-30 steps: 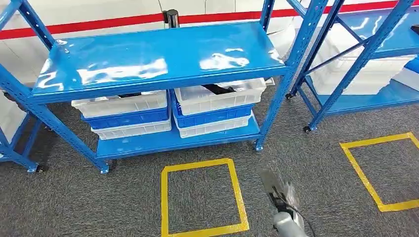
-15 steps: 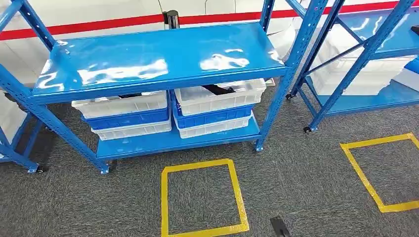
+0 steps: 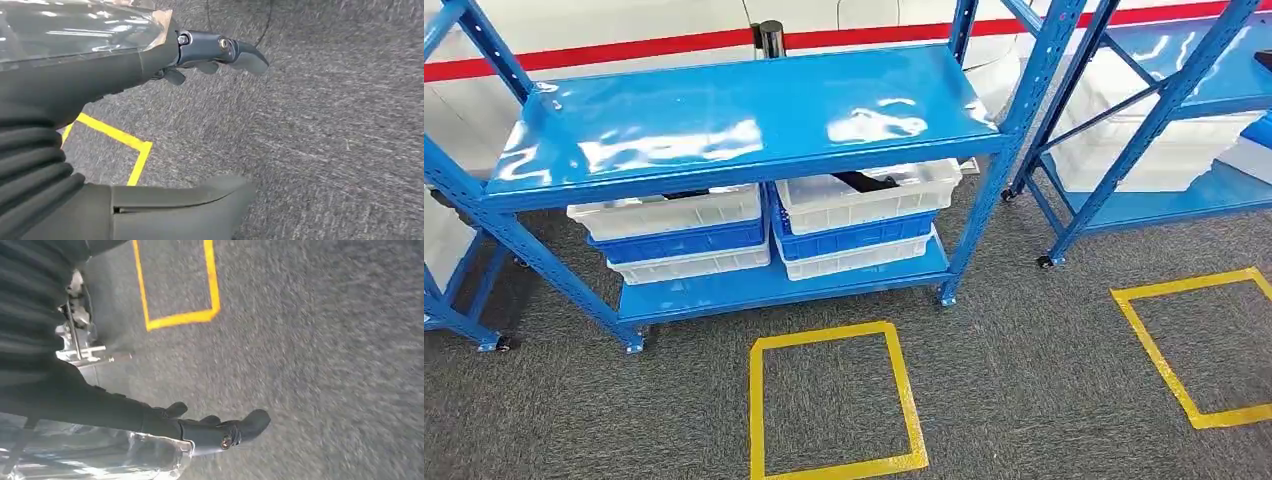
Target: Take the parts from the cabinet and place them on the table.
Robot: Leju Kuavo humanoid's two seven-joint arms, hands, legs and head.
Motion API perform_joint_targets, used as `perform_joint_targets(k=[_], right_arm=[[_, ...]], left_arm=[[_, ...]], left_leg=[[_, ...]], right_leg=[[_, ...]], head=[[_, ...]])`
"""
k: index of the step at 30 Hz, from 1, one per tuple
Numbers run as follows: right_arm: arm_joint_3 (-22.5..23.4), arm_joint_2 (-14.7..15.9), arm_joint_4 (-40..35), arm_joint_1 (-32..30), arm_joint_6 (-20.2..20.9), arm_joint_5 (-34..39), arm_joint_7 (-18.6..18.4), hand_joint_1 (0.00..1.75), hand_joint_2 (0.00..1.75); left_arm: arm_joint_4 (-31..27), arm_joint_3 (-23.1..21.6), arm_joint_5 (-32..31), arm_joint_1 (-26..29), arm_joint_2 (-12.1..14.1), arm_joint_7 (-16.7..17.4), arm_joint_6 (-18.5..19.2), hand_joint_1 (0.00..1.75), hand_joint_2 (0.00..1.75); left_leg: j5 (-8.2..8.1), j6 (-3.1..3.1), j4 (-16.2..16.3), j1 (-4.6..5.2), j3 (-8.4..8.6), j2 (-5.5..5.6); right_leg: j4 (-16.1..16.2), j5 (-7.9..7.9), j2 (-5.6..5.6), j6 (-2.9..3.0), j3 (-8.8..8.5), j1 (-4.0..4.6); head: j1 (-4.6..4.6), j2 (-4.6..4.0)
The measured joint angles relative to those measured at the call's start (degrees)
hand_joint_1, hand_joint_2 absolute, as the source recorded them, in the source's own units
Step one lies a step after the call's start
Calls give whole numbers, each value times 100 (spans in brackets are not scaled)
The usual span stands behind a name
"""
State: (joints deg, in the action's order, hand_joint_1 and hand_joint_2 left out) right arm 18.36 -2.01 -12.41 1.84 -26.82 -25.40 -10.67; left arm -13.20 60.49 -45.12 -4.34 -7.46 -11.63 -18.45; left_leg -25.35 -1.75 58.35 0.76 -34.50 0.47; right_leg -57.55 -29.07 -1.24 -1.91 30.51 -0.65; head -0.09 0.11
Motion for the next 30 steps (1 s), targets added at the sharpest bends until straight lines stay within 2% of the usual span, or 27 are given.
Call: perform_joint_targets(k=[11, 30], right_arm=[[-343, 40, -181, -238, 678, 652, 271, 0, 0], [-1229, 120, -649, -721, 1998, 1903, 783, 0, 0]], left_arm=[[-195, -1469, 1154, 298, 184, 289, 466, 0, 0], [-639, -4345, 3383, 916, 503, 859, 1373, 0, 0]], left_leg=[[-1, 1, 0, -1, 0, 0], [-4, 0, 0, 0, 1, -1]], right_leg=[[0, -1, 0, 1, -1, 0], [1, -2, 0, 2, 0, 0]], head=[[0, 0], [0, 0]])
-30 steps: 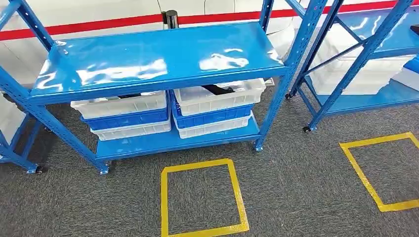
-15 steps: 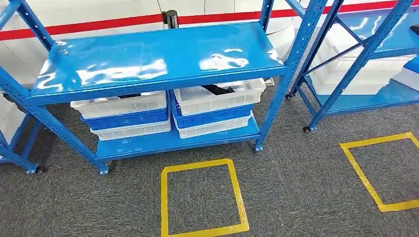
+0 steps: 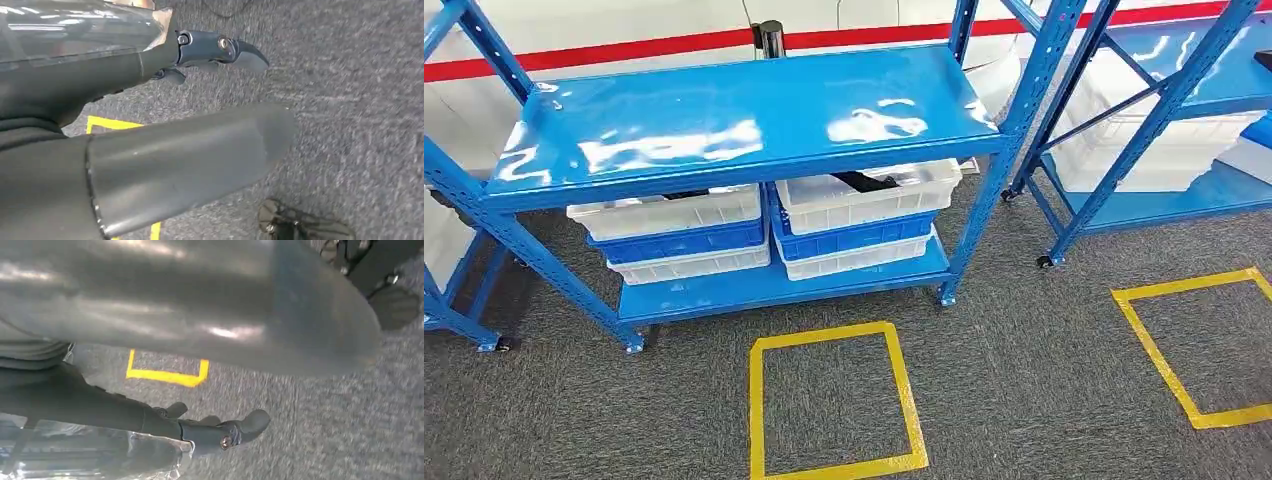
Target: Take the parts from the cabinet and place them on the table.
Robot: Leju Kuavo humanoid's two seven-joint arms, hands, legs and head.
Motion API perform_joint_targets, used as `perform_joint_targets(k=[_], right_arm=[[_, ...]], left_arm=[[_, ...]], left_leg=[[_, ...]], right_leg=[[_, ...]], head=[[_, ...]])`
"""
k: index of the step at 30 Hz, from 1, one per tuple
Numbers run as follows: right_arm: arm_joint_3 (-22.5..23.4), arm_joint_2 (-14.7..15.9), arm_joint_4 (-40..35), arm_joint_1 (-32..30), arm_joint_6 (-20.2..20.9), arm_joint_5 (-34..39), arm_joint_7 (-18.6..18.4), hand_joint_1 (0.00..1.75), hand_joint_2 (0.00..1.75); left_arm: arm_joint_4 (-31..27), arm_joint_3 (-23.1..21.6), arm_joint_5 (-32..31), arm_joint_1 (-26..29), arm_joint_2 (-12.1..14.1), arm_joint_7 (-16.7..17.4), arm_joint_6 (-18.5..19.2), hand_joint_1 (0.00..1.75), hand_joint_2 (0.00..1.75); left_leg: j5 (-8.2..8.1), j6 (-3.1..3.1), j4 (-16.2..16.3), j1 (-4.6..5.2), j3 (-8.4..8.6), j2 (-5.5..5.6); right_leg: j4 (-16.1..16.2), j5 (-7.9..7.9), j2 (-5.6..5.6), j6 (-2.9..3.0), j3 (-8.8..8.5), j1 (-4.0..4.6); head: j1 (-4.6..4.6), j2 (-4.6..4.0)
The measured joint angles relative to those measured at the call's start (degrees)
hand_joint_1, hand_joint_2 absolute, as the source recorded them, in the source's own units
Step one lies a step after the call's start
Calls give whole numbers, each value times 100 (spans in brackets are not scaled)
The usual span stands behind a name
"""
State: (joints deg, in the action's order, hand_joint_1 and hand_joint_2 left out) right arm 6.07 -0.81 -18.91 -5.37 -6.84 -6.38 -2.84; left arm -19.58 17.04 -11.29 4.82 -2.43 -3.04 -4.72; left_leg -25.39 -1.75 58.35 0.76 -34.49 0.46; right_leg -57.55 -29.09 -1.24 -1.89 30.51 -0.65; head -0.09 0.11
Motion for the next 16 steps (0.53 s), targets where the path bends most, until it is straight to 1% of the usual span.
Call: perform_joint_targets(k=[5, 6, 10, 14, 15, 16], right_arm=[[-225, 22, -116, -113, 332, 312, 131, 0, 0], [-264, 26, -137, -135, 408, 386, 166, 0, 175], [-387, 37, -201, -194, 629, 594, 251, 0, 175], [-439, 44, -236, -215, 662, 631, 271, 0, 175], [-450, 46, -240, -218, 666, 634, 271, 0, 0], [-465, 50, -247, -223, 666, 636, 271, 0, 0]], left_arm=[[-111, -695, 555, 143, 81, 135, 229, 0, 0], [-129, -833, 683, 169, 90, 168, 284, 0, 0], [-186, -1227, 1065, 249, 135, 264, 424, 0, 0], [-219, -1398, 1116, 278, 157, 286, 459, 0, 0], [-221, -1433, 1123, 281, 162, 286, 459, 0, 0], [-223, -1464, 1123, 284, 168, 286, 459, 0, 0]], left_leg=[[-2, 1, 0, 0, 0, 0], [-2, 1, 0, 0, 0, 0], [-3, 1, 0, 0, 0, 0], [-3, 1, 0, 0, 1, 0], [-3, 1, 0, 0, 1, 0], [-2, 1, 0, 0, 1, 0]], right_leg=[[0, -1, 0, 1, 0, 0], [0, -1, 0, 1, 0, 0], [0, -1, 0, 1, 0, 0], [0, -1, 0, 1, 0, 0], [0, -1, 0, 1, 0, 0], [0, -1, 0, 1, 0, 0]], head=[[0, 0], [0, 0], [0, 0], [0, 0], [0, 0], [0, 0]])
